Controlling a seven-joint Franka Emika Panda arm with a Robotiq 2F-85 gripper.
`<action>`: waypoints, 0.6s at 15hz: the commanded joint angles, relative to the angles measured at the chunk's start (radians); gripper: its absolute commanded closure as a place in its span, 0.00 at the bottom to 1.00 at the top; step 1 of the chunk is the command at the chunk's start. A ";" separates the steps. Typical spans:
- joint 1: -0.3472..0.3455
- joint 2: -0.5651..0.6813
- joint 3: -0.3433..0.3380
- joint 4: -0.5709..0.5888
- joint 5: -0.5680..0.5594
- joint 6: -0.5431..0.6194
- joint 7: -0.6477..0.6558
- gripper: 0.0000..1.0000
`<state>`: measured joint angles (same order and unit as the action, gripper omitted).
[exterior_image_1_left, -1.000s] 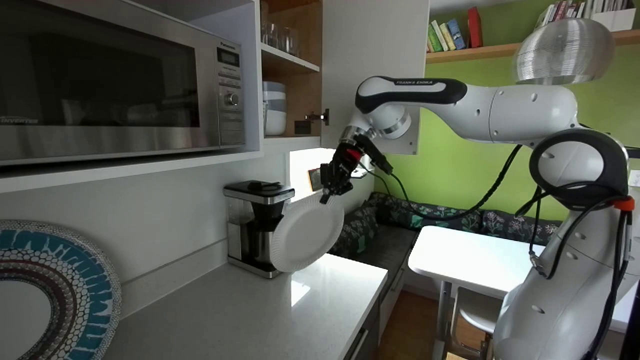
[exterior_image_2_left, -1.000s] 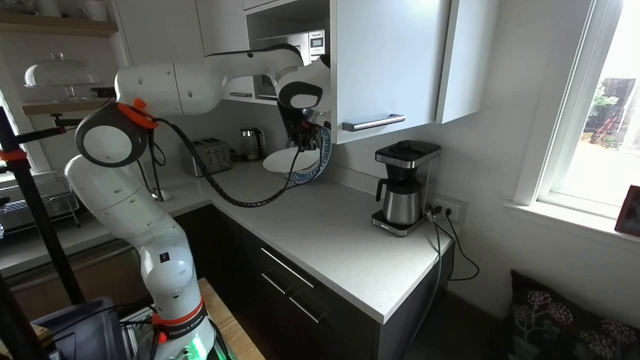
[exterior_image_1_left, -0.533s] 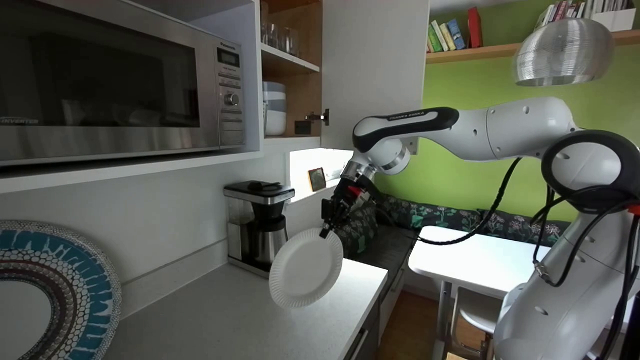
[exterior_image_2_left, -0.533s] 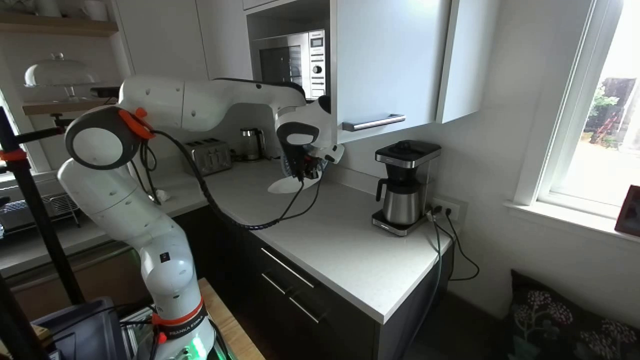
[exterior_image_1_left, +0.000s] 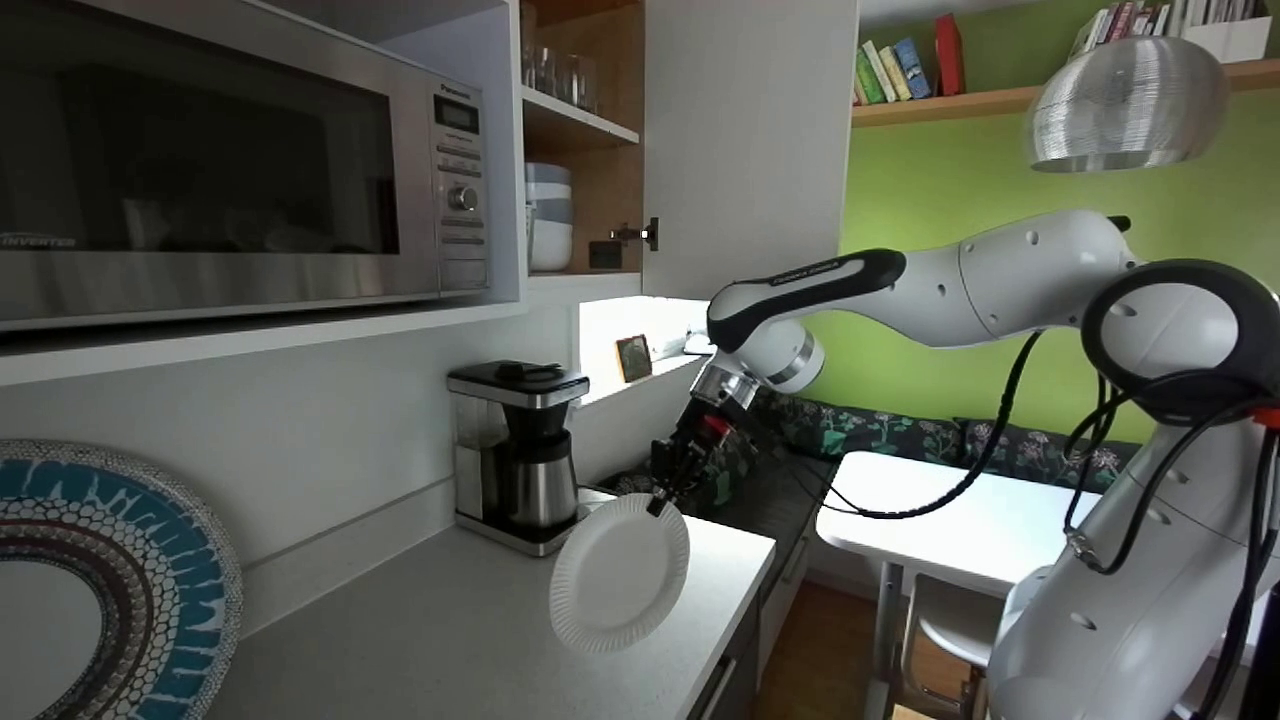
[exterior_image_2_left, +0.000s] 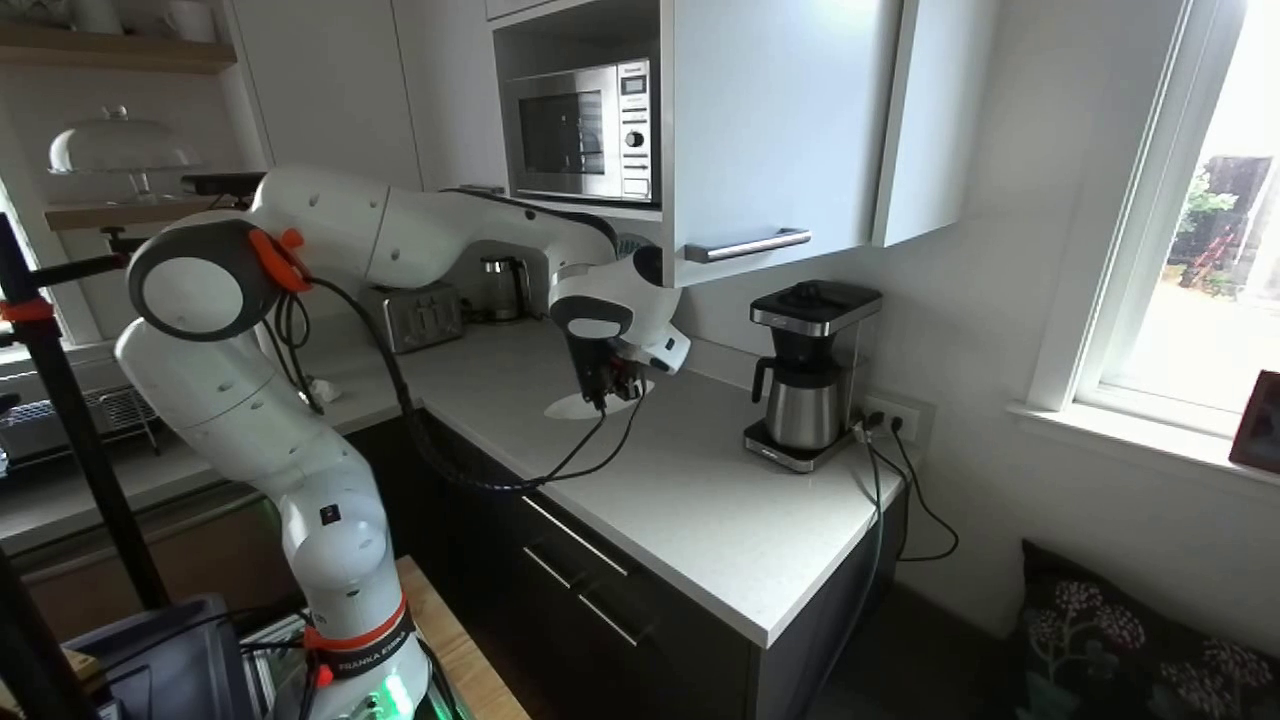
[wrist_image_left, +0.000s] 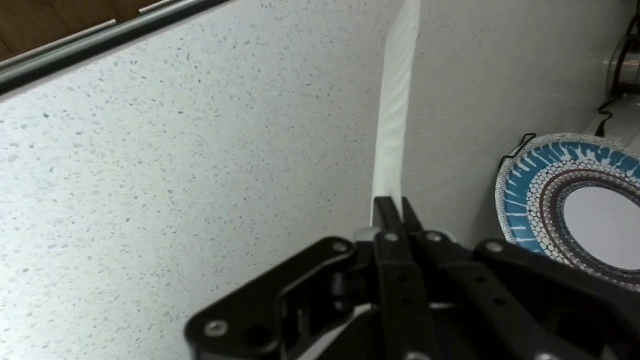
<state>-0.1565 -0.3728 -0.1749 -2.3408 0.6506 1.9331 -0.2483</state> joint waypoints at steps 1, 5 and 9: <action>0.006 -0.015 -0.010 -0.060 0.017 0.068 0.020 1.00; 0.013 0.003 -0.006 -0.092 0.011 0.121 0.043 1.00; 0.013 0.008 -0.015 -0.063 -0.002 0.093 0.031 0.99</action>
<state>-0.1559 -0.3646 -0.1783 -2.4056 0.6535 2.0259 -0.2212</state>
